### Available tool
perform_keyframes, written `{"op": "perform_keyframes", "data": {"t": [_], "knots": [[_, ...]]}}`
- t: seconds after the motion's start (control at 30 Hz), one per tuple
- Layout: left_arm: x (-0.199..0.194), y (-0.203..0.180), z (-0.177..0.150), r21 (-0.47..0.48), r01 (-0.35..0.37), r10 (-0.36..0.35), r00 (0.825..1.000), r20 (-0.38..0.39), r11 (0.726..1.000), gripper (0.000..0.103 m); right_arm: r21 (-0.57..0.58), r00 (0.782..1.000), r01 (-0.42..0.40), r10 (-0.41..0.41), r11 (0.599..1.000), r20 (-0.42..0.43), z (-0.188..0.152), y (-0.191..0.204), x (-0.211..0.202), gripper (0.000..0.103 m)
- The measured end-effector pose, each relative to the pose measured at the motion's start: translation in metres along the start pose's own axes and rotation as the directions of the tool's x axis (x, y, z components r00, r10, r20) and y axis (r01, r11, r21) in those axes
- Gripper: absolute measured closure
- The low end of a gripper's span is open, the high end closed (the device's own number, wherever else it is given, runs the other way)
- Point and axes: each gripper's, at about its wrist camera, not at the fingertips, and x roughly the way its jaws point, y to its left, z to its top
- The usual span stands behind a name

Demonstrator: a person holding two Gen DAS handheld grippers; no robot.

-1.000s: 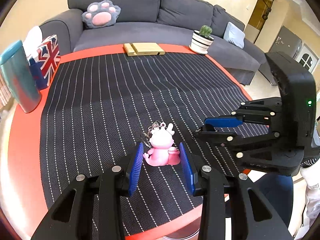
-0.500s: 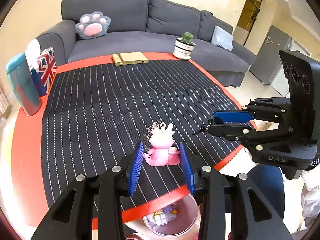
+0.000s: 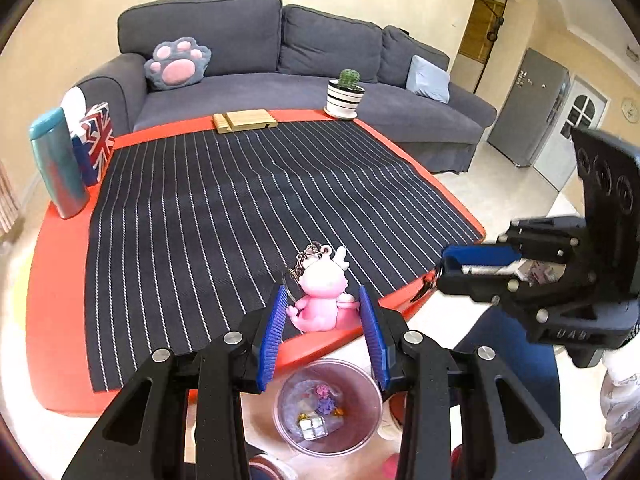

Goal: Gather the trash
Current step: 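Carry both toys over the bin and open the right gripper to drop the black keychain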

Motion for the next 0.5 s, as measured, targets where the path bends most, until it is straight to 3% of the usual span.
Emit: {"op": "perform_keyframes", "data": {"t": [0.27,0.5], "knots": [[-0.01,-0.01,-0.02,0.003,0.026,-0.026,1.0,-0.009,1.0,0.066,0.03,0.997,-0.044,0.046,0.999,-0.057,-0.035,0.011,0.013,0.079],[-0.009,-0.009,-0.033,-0.009,0.029,-0.03,0.999,-0.034,1.0,0.066,0.047,0.994,-0.073,0.076,0.996,-0.081,-0.045,0.012,0.025,0.079]]}}
